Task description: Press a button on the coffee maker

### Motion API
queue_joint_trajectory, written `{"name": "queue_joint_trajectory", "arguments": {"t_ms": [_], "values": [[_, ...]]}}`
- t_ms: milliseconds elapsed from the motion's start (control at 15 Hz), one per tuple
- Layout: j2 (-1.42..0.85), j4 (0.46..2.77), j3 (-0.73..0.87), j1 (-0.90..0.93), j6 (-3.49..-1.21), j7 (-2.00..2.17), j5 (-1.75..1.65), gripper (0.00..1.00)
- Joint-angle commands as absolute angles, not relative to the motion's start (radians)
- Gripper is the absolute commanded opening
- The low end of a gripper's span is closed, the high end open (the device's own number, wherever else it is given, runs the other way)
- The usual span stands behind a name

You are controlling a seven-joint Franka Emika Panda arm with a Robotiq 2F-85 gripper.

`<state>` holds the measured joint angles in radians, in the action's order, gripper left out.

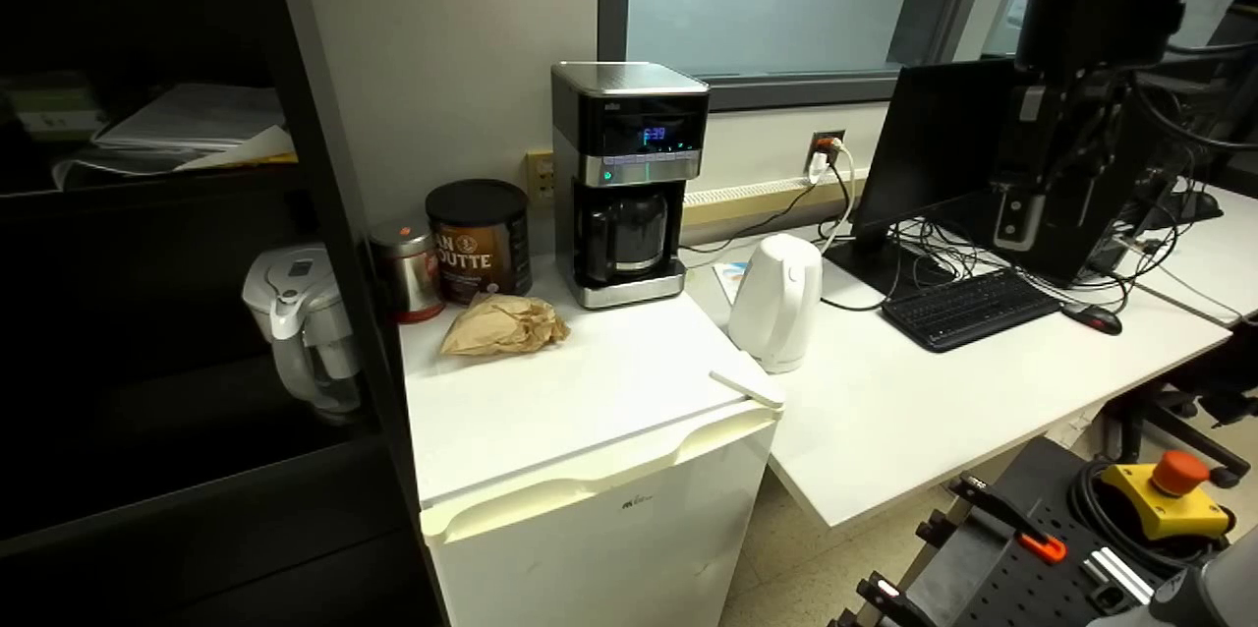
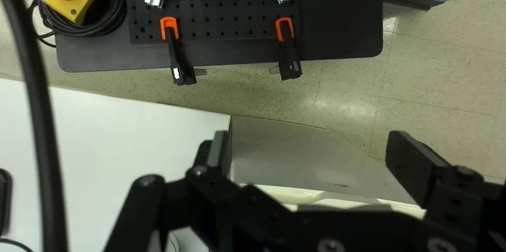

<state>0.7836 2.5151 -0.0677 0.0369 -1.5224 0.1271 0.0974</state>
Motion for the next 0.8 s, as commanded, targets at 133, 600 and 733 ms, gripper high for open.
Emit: {"name": "queue_joint_trajectory", "arguments": {"t_ms": [133, 600, 733], "values": [[0.703, 2.52, -0.123, 0.046, -1.626, 0.079, -0.039, 1.0], [0.622, 2.533, -0.159, 0.057, -1.805, 0.075, -0.246, 1.0], [0.596, 2.538, -0.166, 0.056, -1.878, 0.081, -0.302, 1.0]]}}
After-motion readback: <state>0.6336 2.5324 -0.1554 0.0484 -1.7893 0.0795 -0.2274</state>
